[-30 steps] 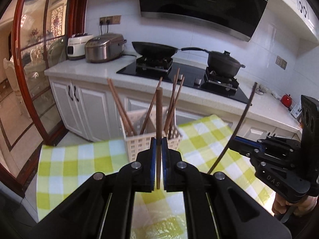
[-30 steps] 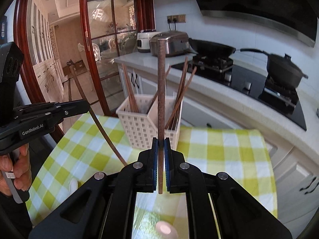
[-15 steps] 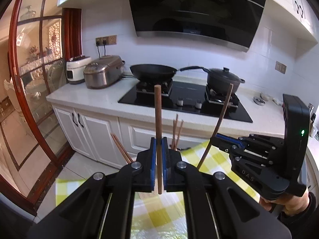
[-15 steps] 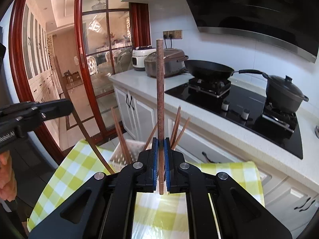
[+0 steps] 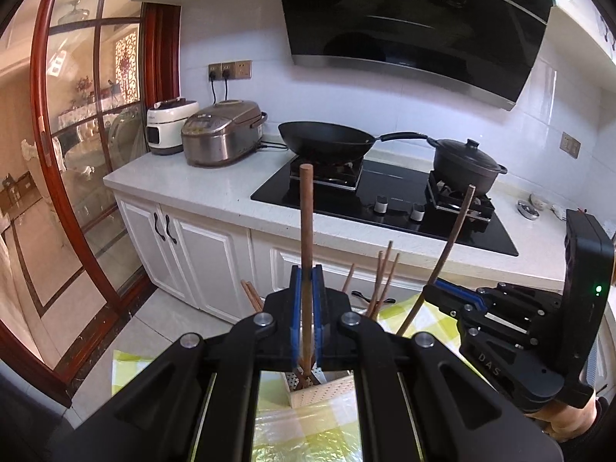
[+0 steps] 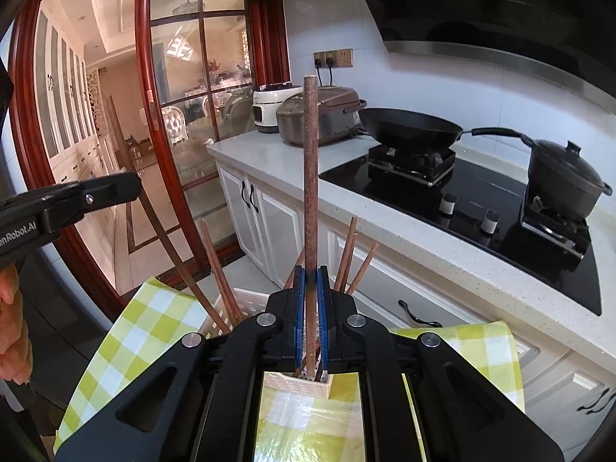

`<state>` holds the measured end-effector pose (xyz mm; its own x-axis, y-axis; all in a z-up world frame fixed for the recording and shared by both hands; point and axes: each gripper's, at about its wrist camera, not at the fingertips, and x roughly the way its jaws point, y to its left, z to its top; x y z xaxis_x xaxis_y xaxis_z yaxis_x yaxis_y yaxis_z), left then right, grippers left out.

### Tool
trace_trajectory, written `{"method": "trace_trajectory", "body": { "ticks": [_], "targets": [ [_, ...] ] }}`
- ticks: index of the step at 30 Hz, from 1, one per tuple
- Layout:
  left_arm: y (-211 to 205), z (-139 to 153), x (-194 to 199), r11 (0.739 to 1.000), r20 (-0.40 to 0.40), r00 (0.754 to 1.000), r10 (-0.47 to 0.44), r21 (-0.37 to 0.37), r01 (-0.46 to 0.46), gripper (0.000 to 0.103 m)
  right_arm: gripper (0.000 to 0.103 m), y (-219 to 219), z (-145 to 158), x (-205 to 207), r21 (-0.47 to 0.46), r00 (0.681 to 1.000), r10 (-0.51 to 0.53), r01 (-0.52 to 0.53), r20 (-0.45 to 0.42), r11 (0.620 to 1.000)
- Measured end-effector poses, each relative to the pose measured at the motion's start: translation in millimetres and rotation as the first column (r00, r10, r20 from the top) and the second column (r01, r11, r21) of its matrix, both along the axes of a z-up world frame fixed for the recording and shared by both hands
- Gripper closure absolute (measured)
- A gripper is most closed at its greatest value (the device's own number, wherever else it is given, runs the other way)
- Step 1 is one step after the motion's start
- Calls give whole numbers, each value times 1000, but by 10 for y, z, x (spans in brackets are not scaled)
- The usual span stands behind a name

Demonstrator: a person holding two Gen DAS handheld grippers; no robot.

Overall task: Organize utensils
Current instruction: 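Carry both chopsticks over the white caddy and open both tools to drop them in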

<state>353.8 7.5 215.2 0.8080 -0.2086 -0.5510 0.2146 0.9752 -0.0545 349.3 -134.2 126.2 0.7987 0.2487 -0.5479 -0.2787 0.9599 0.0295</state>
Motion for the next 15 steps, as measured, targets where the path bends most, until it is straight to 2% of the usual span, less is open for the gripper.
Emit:
{"method": "trace_trajectory", "body": {
  "ticks": [9, 15],
  "targets": [
    [-24, -324, 203, 1000, -53, 999, 14, 11, -13, 97, 96, 60, -258, 158, -3, 998, 11, -11, -69, 1000],
    [-30, -669, 375, 1000, -155, 988, 13, 21, -10, 97, 96, 84, -442, 267, -14, 991, 9, -11, -130, 1000]
  ]
}}
